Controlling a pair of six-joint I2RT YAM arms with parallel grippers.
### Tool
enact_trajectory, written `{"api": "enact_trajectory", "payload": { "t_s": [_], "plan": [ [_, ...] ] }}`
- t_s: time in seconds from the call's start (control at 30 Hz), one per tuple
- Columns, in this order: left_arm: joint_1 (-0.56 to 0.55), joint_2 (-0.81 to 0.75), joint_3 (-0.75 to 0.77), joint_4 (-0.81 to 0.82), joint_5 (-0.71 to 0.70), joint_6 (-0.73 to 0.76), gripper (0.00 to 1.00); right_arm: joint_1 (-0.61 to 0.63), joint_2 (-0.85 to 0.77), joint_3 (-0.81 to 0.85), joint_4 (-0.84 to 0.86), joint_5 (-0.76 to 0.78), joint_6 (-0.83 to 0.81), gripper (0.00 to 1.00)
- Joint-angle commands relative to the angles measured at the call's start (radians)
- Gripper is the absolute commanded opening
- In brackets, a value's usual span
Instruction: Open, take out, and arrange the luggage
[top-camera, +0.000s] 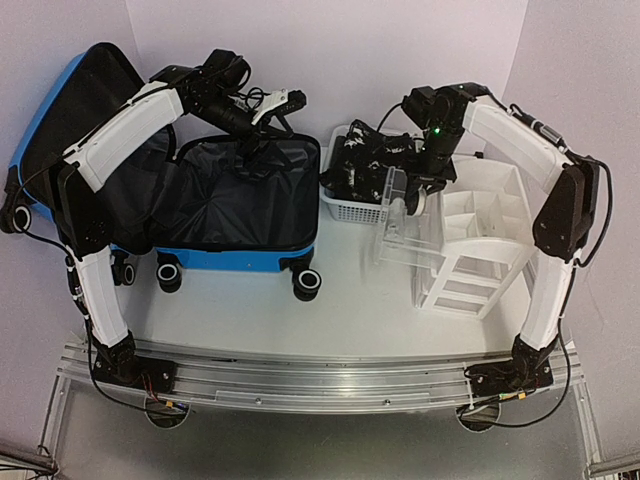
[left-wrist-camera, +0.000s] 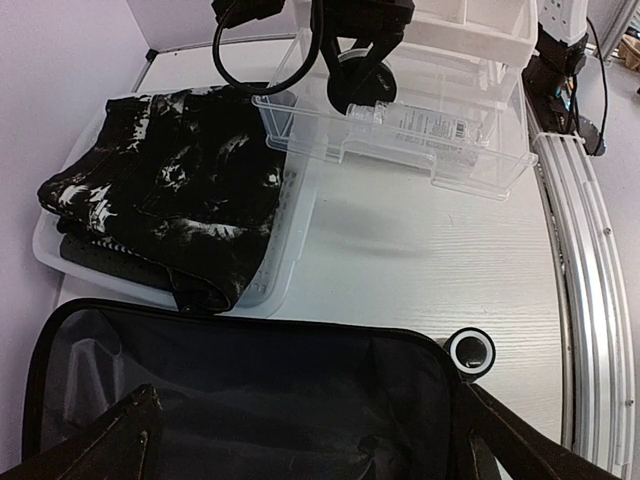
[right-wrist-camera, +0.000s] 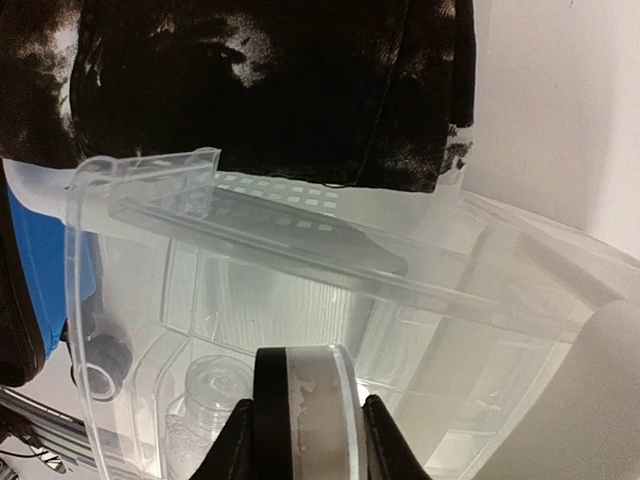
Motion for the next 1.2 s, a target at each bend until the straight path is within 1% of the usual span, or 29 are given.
{"api": "enact_trajectory", "payload": {
  "t_s": [0.0,0.2,0.33,0.57,0.67,0.77,0.87,0.93,1.03,1.1,1.17],
  "plan": [
    [-0.001,-0.057,-0.002,0.01,0.029,-0.014,1.0,-0.003,-0.029,-0.017,-0.101,0.004,-0.011,0.31],
    [-0.001,-0.055,-0.002,0.009,0.033,-0.018,1.0,-0.003,-0.031,-0.02,-0.118,0.063,-0.035,0.39],
    [-0.001,-0.053,0.0,0.008,0.034,-0.018,1.0,-0.003,-0.026,0.004,-0.13,0.081,-0.058,0.39],
    [-0.001,-0.047,0.01,0.008,0.041,-0.02,1.0,-0.002,-0.022,0.107,-0.182,0.072,-0.071,0.37],
    [-0.001,-0.045,0.012,0.008,0.042,-0.021,1.0,0.0,-0.023,0.12,-0.224,0.033,-0.064,0.38],
    [-0.001,-0.045,0.014,0.005,0.042,-0.021,1.0,0.015,-0.042,0.115,-0.262,-0.026,-0.041,0.44],
    [-0.001,-0.044,0.014,-0.002,0.044,-0.019,1.0,0.03,-0.057,0.103,-0.326,-0.047,-0.023,0.48],
    [-0.001,-0.043,0.013,-0.003,0.046,-0.018,1.0,0.034,-0.072,0.071,-0.351,-0.063,-0.018,0.49],
    [-0.001,-0.04,0.012,-0.002,0.049,-0.019,1.0,0.038,-0.093,0.012,-0.343,-0.097,-0.007,0.48],
    [-0.001,-0.039,0.012,0.0,0.052,-0.022,1.0,0.039,-0.089,-0.006,-0.35,-0.075,0.002,0.46],
    [-0.001,-0.04,0.012,0.0,0.055,-0.024,1.0,0.039,-0.078,-0.007,-0.371,-0.012,0.004,0.45]
  ]
}}
